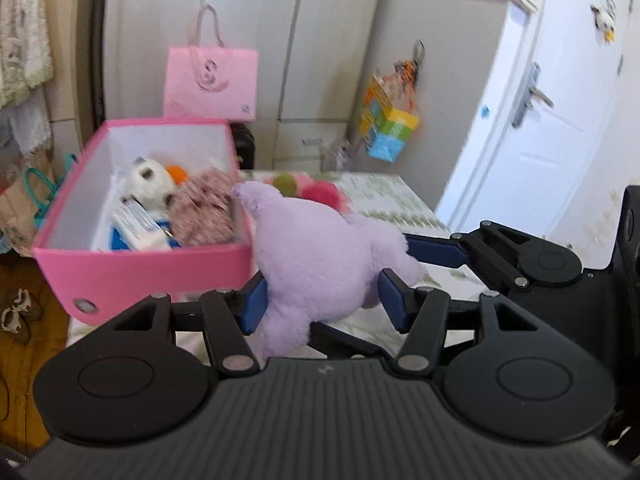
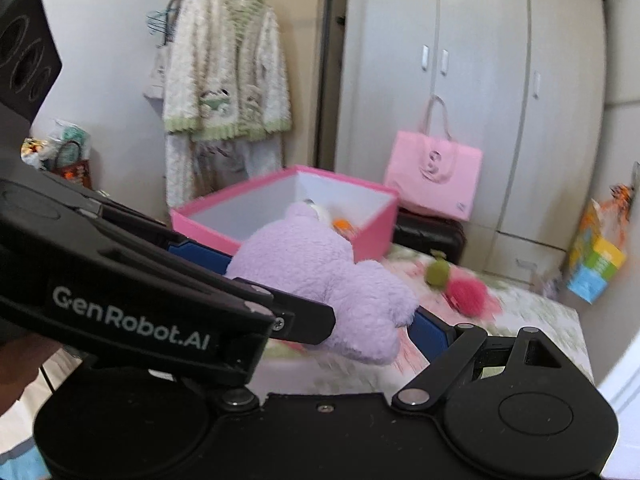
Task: Organize soft objects
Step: 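Lift and carry the lilac plush toy with left tool over the pink box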
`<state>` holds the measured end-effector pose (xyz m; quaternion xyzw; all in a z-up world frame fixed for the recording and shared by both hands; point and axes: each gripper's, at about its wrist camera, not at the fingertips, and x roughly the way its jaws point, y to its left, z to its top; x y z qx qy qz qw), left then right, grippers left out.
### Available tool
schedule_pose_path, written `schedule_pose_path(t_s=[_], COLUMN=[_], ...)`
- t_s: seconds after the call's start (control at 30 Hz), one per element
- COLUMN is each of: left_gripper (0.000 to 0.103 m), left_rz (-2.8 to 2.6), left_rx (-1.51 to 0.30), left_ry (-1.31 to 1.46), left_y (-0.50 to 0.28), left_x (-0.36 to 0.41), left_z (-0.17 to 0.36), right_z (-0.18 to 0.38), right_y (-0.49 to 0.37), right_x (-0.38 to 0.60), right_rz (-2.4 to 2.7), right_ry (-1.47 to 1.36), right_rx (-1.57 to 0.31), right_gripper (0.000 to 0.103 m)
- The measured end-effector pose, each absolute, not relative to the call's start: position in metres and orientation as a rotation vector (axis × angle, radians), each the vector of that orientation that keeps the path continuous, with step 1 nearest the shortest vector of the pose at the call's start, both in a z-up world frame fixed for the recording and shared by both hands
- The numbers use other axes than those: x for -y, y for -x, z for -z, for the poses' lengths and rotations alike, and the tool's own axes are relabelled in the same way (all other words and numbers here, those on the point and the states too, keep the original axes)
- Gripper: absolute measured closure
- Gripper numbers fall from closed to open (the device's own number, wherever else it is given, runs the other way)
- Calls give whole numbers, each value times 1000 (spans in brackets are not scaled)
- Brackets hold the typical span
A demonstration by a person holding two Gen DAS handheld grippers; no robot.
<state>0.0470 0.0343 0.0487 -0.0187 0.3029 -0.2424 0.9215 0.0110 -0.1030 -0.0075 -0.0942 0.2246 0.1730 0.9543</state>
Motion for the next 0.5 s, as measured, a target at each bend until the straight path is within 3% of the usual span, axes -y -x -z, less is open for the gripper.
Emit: schedule_pose_path(t_s=[0.5], left_gripper=[45], left_rz=[382], left_rx=[-541], left_ry=[149], left_y=[-138], left_x=[-93], left_z=[-54], right_z=[-6], right_y=[-117], right_x=[53], right_rz=[-473], right_ry=[184], right_rx=[-424], right_gripper=[12])
